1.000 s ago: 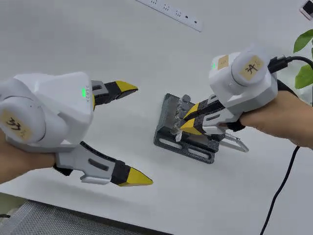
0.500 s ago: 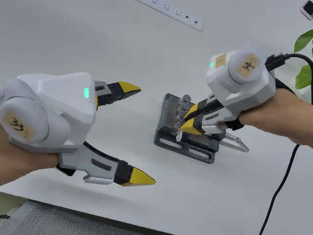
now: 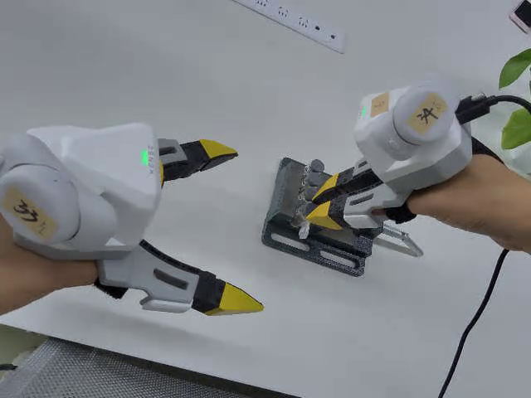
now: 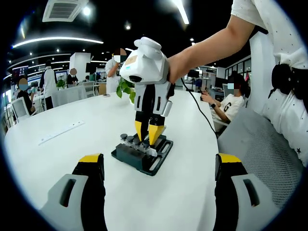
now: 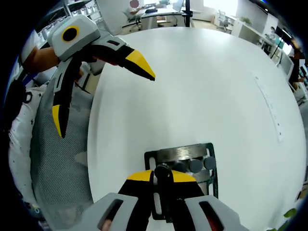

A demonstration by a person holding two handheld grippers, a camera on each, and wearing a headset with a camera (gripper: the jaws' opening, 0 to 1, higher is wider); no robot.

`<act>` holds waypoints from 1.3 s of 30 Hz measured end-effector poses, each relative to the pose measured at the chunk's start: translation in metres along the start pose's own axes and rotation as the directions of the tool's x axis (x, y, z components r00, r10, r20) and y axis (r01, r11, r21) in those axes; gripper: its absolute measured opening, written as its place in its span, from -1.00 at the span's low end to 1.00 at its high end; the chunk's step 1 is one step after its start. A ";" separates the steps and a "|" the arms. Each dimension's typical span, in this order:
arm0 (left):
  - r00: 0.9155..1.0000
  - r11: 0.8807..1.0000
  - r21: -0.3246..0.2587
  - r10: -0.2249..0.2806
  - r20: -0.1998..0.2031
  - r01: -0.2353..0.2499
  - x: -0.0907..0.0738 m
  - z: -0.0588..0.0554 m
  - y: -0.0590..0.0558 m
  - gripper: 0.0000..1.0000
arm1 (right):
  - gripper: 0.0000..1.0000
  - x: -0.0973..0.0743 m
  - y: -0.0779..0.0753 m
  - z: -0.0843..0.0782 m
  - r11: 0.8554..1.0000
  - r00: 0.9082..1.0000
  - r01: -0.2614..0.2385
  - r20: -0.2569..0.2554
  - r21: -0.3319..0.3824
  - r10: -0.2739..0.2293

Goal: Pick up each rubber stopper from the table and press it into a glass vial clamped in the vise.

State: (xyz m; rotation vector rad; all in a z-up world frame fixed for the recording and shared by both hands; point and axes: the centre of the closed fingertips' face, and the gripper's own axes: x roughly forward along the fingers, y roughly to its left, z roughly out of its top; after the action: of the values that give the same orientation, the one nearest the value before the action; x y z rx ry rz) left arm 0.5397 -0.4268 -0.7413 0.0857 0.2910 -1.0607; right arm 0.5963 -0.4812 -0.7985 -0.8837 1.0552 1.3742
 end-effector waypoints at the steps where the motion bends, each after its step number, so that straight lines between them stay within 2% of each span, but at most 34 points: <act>1: 1.000 1.000 0.001 -0.002 0.001 0.002 0.000 0.000 0.000 0.89 | -0.84 0.000 0.000 0.000 1.000 1.000 0.002 0.000 0.001 -0.002; 8: 1.000 1.000 -0.002 -0.003 0.004 0.003 0.000 0.001 0.000 0.88 | -0.81 -0.004 -0.002 0.002 1.000 1.000 0.009 0.013 0.007 -0.009; 16: 1.000 1.000 -0.001 -0.003 0.005 0.003 -0.001 0.000 0.000 0.87 | -0.92 -0.014 -0.001 0.005 1.000 0.999 0.025 0.044 -0.004 -0.025; 24: 1.000 1.000 -0.002 -0.008 0.006 0.008 0.000 0.001 -0.001 0.86 | -0.94 -0.010 0.002 0.006 1.000 0.999 0.018 0.036 -0.021 -0.017; 39: 1.000 1.000 -0.010 -0.006 0.007 0.006 0.000 0.001 0.000 0.83 | -0.96 -0.003 -0.002 0.002 0.999 1.000 0.017 0.024 -0.028 -0.017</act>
State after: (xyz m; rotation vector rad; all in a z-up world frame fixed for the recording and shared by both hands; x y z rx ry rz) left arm 0.5399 -0.4269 -0.7409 0.0718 0.2907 -1.0653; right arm 0.5986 -0.4807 -0.7957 -0.8931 1.0107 1.3847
